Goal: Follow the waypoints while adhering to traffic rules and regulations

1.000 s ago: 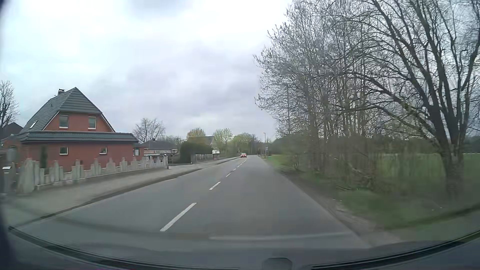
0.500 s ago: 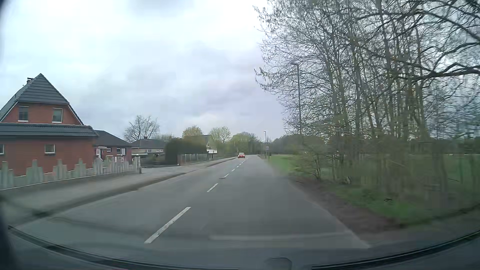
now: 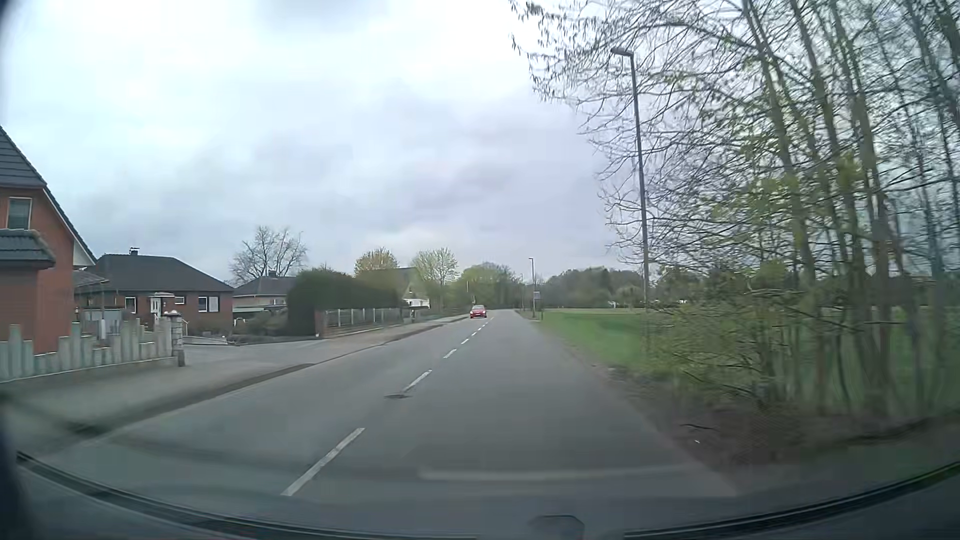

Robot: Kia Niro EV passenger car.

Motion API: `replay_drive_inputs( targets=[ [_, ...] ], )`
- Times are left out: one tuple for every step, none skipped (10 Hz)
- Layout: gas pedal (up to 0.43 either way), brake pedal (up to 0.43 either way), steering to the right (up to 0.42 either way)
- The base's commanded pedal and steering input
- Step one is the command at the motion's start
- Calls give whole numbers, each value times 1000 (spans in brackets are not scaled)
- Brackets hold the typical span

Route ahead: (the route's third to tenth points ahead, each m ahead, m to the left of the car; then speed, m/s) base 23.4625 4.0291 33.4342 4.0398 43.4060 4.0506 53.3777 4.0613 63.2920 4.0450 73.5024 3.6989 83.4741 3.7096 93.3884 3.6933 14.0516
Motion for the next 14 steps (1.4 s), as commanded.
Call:
replay_drive_inputs(
  targets=[
    [177, 0, -1],
    [169, 0, -1],
    [169, 0, -1],
    [169, 0, -1],
    [169, 0, -1],
    [169, 0, 0],
    [169, 0, 0],
    [169, 0, 0],
    [169, 0, 0],
    [157, 0, -1],
    [157, 0, 0],
    [150, 0, 0],
    [150, 0, -1],
    [150, 0, -1]
  ],
)
